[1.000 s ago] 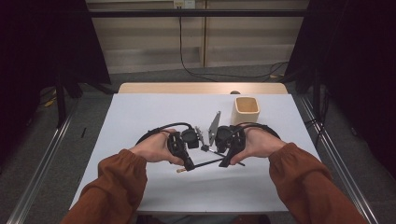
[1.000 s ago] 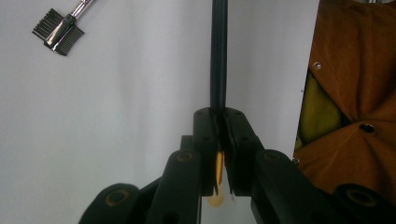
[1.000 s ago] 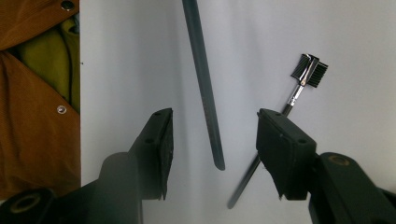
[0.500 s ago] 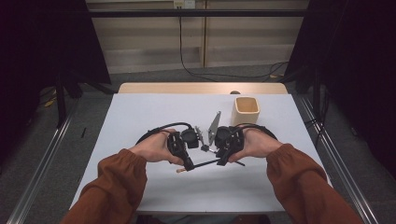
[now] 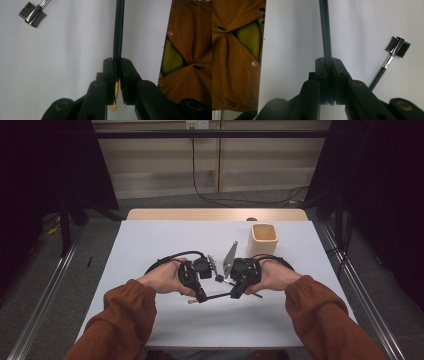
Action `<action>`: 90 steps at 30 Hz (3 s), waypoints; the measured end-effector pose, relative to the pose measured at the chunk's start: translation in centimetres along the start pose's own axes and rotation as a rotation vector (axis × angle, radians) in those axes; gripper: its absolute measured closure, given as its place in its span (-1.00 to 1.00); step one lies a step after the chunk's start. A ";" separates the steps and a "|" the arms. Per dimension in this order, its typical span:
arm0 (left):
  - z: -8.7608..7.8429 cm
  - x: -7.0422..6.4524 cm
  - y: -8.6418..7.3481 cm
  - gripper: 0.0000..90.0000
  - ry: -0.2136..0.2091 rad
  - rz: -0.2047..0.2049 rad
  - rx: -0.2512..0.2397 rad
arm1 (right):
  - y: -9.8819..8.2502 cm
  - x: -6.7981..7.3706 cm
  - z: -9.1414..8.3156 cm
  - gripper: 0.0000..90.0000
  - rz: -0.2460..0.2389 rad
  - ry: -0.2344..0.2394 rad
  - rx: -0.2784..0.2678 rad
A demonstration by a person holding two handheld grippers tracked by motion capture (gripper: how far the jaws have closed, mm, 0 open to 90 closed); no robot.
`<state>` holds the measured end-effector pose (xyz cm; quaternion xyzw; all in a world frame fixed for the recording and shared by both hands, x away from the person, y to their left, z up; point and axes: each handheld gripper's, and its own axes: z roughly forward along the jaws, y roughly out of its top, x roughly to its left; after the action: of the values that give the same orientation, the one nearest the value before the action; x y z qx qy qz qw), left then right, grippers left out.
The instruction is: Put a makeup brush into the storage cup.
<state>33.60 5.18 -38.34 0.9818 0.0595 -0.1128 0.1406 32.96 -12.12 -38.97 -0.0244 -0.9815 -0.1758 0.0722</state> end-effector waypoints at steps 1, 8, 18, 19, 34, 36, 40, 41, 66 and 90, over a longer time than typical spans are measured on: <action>0.0 0.0 0.0 0.85 -0.001 0.001 -0.003 | 0.0 0.0 0.0 0.90 -0.005 -0.003 -0.006; 0.0 0.1 -0.1 0.78 -0.008 0.012 -0.032 | -0.3 0.1 -0.3 0.90 -0.004 0.003 -0.016; -0.3 0.3 -0.4 0.18 0.052 0.007 -0.112 | -0.5 0.0 -0.5 0.90 0.029 0.009 -0.029; -0.3 0.3 -0.5 0.13 0.057 -0.002 -0.125 | -0.6 -0.1 -0.5 0.90 0.025 0.003 -0.035; -0.5 1.1 -1.7 -0.86 0.121 -0.055 -0.213 | -1.2 -0.3 -1.0 0.90 0.059 -0.007 -0.040; -0.6 1.1 -1.9 -0.87 0.131 -0.057 -0.234 | -1.3 -0.3 -1.0 0.90 0.069 -0.012 -0.042; -0.8 1.0 -2.6 -0.88 0.152 -0.052 -0.284 | -1.7 -0.3 -1.1 0.90 0.073 -0.018 -0.055; -0.9 1.0 -2.8 -0.88 0.169 -0.063 -0.311 | -1.9 -0.2 -1.2 0.90 0.081 -0.018 -0.055; -1.8 1.1 -8.6 -0.91 0.259 -0.196 -0.495 | -6.5 1.4 -1.9 0.90 0.183 -0.071 -0.097; -1.5 -0.4 -13.1 -0.92 0.305 -0.301 -0.711 | -8.2 2.5 -1.2 0.90 0.263 -0.140 -0.233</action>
<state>31.61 18.04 -40.27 0.8578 0.2579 0.0422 0.4425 30.10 -20.16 -40.27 -0.1731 -0.9455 -0.2750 0.0226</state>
